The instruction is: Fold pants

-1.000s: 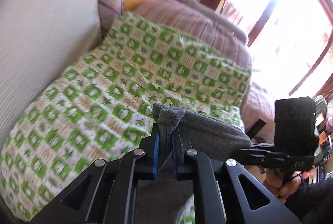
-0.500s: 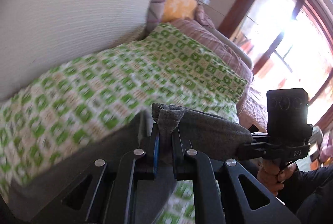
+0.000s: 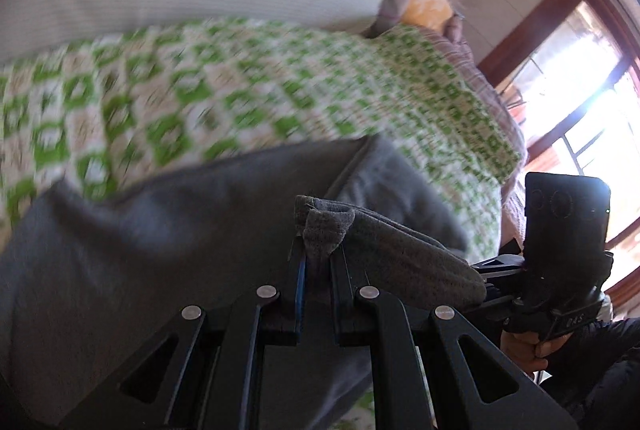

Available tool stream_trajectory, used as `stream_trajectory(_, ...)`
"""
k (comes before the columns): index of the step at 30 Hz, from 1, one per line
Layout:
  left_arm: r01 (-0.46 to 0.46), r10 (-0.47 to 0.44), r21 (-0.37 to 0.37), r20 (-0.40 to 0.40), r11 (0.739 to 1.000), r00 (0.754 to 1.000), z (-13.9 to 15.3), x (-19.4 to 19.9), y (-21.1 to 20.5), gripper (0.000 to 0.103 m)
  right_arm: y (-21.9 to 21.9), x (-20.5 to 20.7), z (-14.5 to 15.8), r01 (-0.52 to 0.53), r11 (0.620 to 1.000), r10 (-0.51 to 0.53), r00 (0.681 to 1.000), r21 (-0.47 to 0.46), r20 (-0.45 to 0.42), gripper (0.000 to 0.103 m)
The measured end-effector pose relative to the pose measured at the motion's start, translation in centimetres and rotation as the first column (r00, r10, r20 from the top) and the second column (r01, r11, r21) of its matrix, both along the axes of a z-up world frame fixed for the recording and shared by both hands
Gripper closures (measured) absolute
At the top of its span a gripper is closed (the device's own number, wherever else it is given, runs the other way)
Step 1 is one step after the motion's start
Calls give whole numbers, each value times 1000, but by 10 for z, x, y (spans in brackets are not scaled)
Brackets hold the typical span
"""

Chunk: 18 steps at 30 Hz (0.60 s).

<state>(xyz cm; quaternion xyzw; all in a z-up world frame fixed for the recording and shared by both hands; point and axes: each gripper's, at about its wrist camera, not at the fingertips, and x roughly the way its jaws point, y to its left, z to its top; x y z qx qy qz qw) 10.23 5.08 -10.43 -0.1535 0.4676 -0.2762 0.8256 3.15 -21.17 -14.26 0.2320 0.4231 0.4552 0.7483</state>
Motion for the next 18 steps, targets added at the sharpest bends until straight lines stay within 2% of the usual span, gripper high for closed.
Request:
stream_trajectory(4, -24, 23, -25, -26, 999, 999, -20, -1, 14, 94, 22, 5, -16, -35, 998, 34, 999, -42, -23, 89)
stream_trajectory(8, -36, 35, -22, -34, 999, 999, -25, -2, 18, 90, 34, 8, -21, -55, 996, 53, 998, -67, -24, 89)
stream_trajectory(11, -48, 48, -6, -40, 999, 998, -24, -7, 26, 85, 40, 10, -24, -70, 994, 66, 997, -88, -44, 79)
stream_trajectory(13, -67, 67, -7, -44, 998, 997, -22, -13, 37, 77, 45, 10, -26, -90, 990, 85, 995, -104, -54, 60)
stream_trajectory(16, -117, 117, -6, -51, 993, 992, -16, -27, 50, 74, 47, 5, -22, -103, 988, 99, 994, -111, -35, 52)
stream_trajectory(18, -156, 155, -11, -51, 988, 987, -10, -38, 56, 74, 44, 1, -15, -105, 988, 103, 994, -112, -18, 52)
